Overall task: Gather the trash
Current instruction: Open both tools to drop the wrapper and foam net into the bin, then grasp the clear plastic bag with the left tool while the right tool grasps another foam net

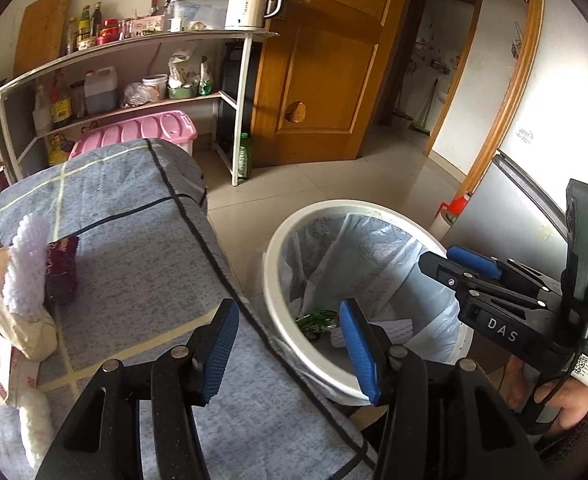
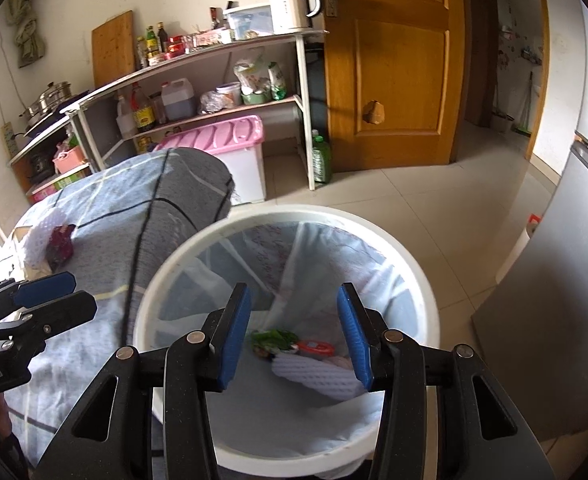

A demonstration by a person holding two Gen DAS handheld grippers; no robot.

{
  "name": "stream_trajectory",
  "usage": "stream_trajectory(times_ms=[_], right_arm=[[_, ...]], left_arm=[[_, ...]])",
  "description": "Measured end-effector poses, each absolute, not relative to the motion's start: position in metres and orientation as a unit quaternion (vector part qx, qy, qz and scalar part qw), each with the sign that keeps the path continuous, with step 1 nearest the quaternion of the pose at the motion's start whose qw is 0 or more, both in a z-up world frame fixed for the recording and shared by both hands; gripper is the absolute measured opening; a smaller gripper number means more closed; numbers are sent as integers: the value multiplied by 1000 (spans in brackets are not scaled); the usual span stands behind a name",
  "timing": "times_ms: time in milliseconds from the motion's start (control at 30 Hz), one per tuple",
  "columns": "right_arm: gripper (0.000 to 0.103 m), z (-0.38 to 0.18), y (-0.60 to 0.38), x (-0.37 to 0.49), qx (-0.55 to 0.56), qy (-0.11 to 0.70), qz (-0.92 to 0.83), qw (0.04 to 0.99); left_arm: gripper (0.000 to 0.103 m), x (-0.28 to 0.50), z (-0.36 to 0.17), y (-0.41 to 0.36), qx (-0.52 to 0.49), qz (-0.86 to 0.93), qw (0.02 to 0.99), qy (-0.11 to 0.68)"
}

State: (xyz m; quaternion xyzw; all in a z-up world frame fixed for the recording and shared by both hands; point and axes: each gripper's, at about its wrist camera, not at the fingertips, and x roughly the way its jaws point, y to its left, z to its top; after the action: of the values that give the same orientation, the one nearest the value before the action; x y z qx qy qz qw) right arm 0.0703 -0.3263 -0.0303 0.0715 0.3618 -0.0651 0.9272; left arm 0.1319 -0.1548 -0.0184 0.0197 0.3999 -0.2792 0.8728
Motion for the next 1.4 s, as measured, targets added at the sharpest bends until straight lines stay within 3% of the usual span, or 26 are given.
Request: stream_trajectory(times_ms=[433, 833, 1400], right_arm=[[46, -17, -245, 100, 55, 349, 34, 935], [46, -23, -180, 129, 41, 364, 104, 925], [46, -22, -96, 190, 58, 381, 221, 896]], left_arm=[[53, 120, -4, -45, -8, -172, 908, 382], [53, 113, -27, 49, -30, -88, 913, 398], [54, 117, -56, 58, -41, -119, 894, 429]])
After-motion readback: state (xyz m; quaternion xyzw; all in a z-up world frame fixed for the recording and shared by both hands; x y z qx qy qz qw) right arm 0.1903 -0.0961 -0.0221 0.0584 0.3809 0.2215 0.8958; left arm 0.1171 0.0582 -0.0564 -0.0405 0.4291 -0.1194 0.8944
